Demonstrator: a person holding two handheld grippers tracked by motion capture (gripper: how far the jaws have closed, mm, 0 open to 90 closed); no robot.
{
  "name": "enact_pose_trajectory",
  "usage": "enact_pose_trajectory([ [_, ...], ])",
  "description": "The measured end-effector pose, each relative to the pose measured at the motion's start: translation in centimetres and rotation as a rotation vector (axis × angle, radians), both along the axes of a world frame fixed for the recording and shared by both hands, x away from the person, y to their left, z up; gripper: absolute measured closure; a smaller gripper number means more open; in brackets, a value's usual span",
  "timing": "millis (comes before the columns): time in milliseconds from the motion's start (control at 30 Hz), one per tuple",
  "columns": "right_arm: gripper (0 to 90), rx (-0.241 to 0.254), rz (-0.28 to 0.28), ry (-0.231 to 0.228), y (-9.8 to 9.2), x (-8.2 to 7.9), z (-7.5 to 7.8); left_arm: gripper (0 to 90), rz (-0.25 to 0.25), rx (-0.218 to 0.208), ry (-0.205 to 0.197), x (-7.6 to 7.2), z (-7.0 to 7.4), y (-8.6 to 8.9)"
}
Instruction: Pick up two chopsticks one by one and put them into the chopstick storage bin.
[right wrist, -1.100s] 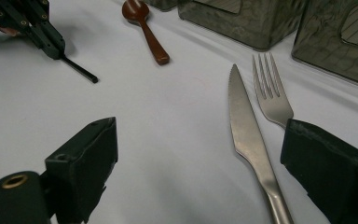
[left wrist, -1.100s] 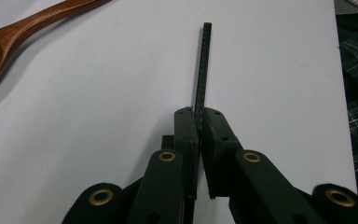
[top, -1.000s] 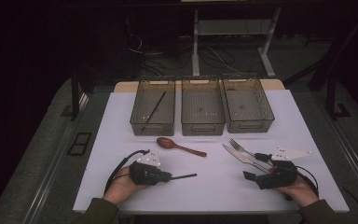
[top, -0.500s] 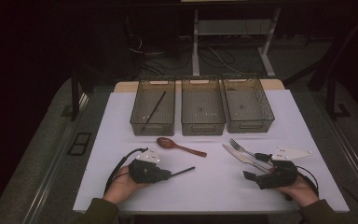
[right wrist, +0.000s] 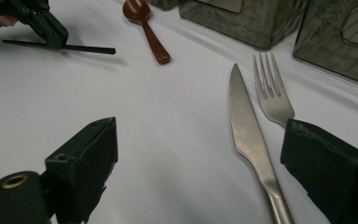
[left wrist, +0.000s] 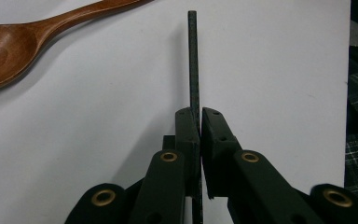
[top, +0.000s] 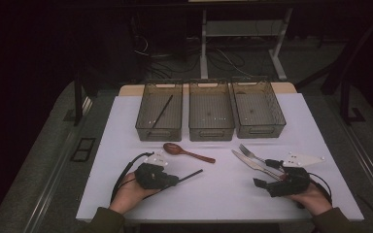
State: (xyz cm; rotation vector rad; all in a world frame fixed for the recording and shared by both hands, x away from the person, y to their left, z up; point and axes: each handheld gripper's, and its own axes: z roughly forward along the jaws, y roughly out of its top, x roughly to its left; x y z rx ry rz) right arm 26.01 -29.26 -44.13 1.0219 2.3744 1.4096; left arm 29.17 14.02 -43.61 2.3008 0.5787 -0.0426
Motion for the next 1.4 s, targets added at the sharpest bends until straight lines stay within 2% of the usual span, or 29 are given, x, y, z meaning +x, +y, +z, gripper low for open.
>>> enact_pose_trajectory([
  [200,10.2,0.007,-0.003,-0.001,0.0,0.0,0.0,85.2,0.015,0.0,0.007,0.0,0.4,0.0],
  [400,10.1,0.037,-0.002,-0.006,-0.1,-0.1,0.3,85.2,0.044,-0.01,0.008,0.1,0.8,0.2],
  [500,2.4,0.021,-0.002,0.002,0.1,0.0,0.2,85.3,0.062,-0.013,0.006,0.2,1.1,0.4],
  [700,2.3,0.012,-0.011,0.002,0.2,0.1,0.1,85.2,0.106,-0.019,0.007,0.4,1.6,0.8],
  [967,2.4,-0.009,-0.014,0.003,0.3,0.2,-0.2,85.2,0.15,-0.044,-0.016,0.9,2.7,1.3],
  [1400,2.4,-0.004,-0.021,0.004,0.3,0.2,-0.2,85.6,0.217,-0.069,-0.056,2.3,4.3,1.3],
])
